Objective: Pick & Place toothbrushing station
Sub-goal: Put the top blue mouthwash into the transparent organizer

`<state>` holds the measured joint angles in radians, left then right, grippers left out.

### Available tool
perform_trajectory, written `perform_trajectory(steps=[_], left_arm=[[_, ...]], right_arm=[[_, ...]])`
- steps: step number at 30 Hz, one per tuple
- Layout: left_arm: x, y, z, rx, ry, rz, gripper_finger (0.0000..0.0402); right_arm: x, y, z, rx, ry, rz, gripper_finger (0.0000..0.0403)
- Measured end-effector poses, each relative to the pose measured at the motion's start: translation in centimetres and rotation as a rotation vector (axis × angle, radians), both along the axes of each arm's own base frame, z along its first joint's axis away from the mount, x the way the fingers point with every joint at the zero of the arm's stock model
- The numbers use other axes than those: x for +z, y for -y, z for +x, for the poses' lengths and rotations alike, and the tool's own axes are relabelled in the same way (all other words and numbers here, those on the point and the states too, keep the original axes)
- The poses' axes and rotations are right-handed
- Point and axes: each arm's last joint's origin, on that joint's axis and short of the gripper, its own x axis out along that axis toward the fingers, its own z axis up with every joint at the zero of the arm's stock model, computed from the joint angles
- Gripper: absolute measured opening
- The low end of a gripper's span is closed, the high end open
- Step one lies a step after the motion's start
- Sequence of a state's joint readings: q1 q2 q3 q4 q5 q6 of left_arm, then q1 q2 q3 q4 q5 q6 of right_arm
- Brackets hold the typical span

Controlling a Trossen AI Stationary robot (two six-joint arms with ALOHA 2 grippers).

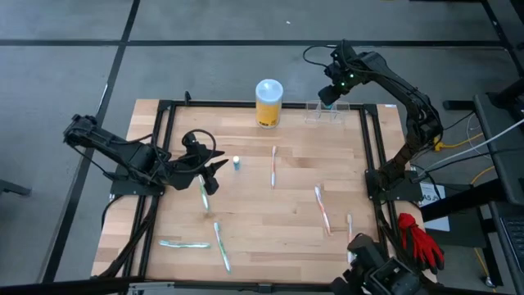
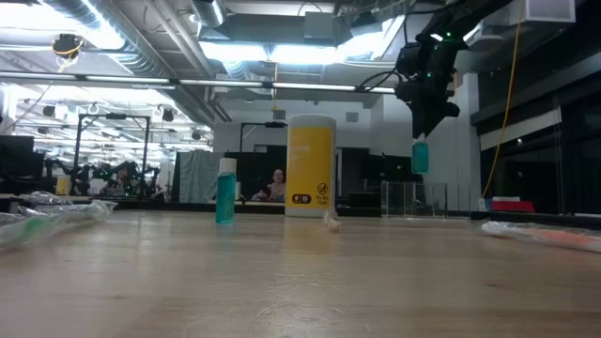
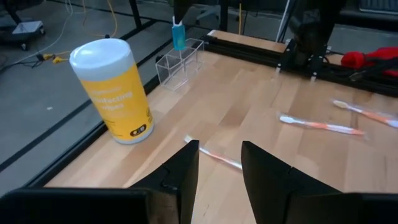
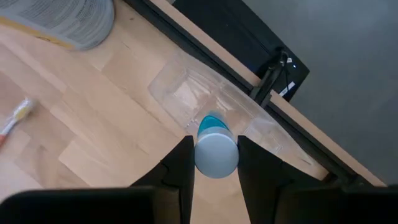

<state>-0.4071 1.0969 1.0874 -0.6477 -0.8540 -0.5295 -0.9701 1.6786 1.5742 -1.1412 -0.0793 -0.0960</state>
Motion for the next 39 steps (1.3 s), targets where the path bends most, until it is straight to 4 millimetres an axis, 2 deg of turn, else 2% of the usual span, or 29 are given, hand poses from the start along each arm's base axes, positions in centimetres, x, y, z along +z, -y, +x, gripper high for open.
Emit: perform_trajectory(steps=[8,15,22,31,39], left_arm=[[0.2,1.0,-0.4,0.027,0.057,-0.003,0.0115],[0.4,1.3,-0.2,0.053,0.104,0.008,0.0115],[-0.1,1.9,0.8,0.055,0.109,0.009,0.0115],[-0.3,2.4,2.0,0.055,0.143,-0.013,0.0115],[-0.3,2.4,2.0,0.054,0.146,-0.021,0.0115]], right_arm=[[-0.3,0.9,-1.5,-0.009,0.072,0.043,0.0100],[-3.1,0.6,-2.1,-0.021,0.081,0.075,0.0100],[-4.5,0.7,-2.0,-0.018,0.116,0.014,0.0100],[-7.3,0.4,-2.4,-0.022,0.088,0.015,0.0100],[-7.5,0.6,-2.2,0.015,0.064,-0.055,0.0100]])
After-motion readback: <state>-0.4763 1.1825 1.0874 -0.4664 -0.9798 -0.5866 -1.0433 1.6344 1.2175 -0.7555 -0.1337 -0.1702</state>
